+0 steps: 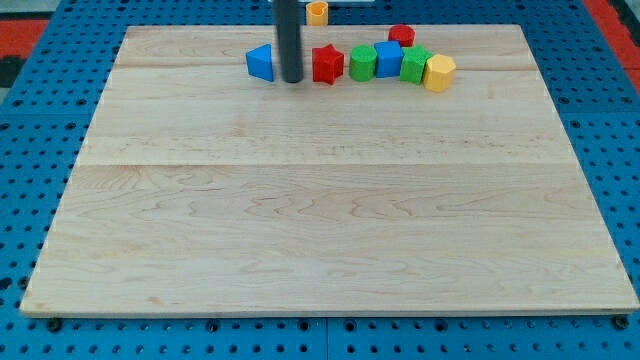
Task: Push the red star into the green circle
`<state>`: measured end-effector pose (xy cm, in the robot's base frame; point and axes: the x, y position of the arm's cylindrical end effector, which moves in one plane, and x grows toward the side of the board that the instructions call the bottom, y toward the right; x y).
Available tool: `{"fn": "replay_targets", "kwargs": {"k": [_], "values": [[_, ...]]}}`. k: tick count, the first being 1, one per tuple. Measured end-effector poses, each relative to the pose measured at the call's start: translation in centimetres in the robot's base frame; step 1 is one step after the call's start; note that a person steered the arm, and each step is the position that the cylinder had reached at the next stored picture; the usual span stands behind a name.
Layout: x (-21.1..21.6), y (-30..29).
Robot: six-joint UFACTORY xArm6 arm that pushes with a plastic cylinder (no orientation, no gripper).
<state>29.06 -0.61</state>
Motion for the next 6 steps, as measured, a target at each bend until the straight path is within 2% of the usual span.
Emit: {"fn": "replay_targets", "kwargs": {"k": [1,2,3,4,5,6], "values": [[-1.5,4.6],[-1.2,2.6],[3.3,-7.2],[3.2,-15.9],[-1.2,-13.8],[-1.5,-5.8]]}}
